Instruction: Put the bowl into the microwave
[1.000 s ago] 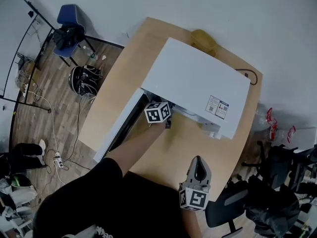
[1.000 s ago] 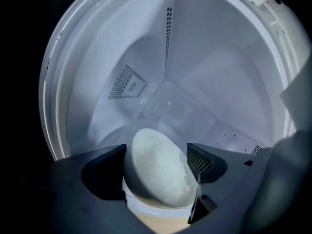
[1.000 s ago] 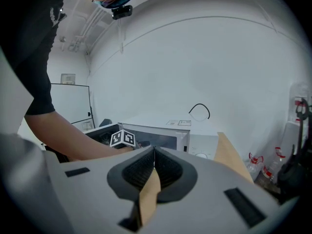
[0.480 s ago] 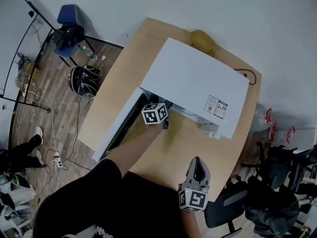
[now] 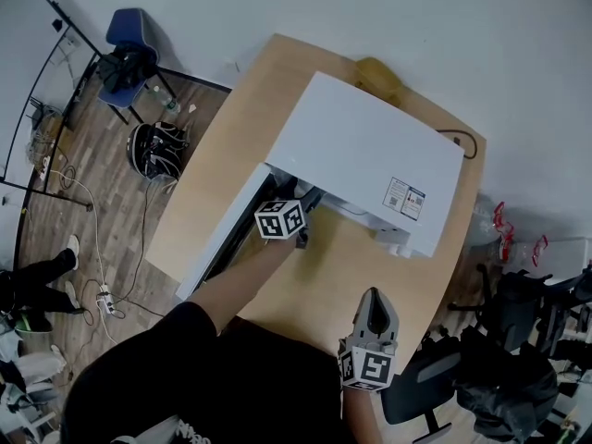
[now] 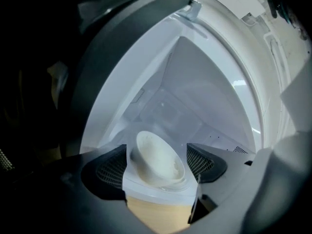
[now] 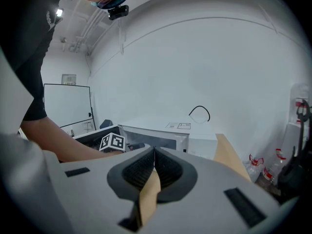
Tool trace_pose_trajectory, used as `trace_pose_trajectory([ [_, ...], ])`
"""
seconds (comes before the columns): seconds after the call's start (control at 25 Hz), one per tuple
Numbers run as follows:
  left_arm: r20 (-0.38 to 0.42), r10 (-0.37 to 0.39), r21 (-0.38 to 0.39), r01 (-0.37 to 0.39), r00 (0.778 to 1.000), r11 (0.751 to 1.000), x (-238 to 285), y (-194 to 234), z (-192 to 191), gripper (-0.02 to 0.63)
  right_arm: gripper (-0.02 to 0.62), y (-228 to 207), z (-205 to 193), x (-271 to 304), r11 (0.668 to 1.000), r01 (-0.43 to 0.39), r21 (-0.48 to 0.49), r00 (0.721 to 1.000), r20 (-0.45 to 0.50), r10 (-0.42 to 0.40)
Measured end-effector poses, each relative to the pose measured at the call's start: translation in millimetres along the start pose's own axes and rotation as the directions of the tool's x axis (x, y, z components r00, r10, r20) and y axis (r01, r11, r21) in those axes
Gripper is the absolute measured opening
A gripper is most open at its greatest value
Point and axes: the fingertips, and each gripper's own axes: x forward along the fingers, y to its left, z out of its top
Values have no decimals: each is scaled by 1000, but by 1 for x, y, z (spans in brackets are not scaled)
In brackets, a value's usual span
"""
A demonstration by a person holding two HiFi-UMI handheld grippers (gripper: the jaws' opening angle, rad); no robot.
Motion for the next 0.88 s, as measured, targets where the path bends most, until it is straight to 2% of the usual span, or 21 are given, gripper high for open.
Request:
trace_pose_trajectory([
  [0.2, -37, -13, 59, 15, 999, 998, -21, -6, -9, 354, 60, 10, 3, -11, 1000, 19, 1, 1000, 8, -19],
  [0.28, -56, -22, 140, 30, 998, 990, -30, -13, -11, 354, 61, 16, 2, -15, 1000, 23, 3, 1000, 9, -23],
  [0.36, -74, -20, 240, 37, 997, 970, -37, -18, -15, 354, 61, 23, 0, -19, 1000, 24, -4, 1000, 8, -24],
  [0.48, -96, -4, 330, 36, 995, 943, -41, -20, -21, 354, 61, 29, 1, -25, 999, 32, -14, 999, 10, -32],
  [0.56, -111, 2, 359, 39, 994, 932, -38, -19, -22, 354, 61, 31, 1, -28, 999, 47, -13, 999, 14, -47],
  [0.76, -123, 9, 379, 39, 992, 924, -26, -14, -21, 354, 61, 34, -4, -35, 997, 73, -9, 997, 2, -73],
  [0.88, -150, 34, 432, 34, 988, 901, -15, -10, -23, 354, 61, 33, -9, -36, 996, 84, -10, 996, -12, -84],
])
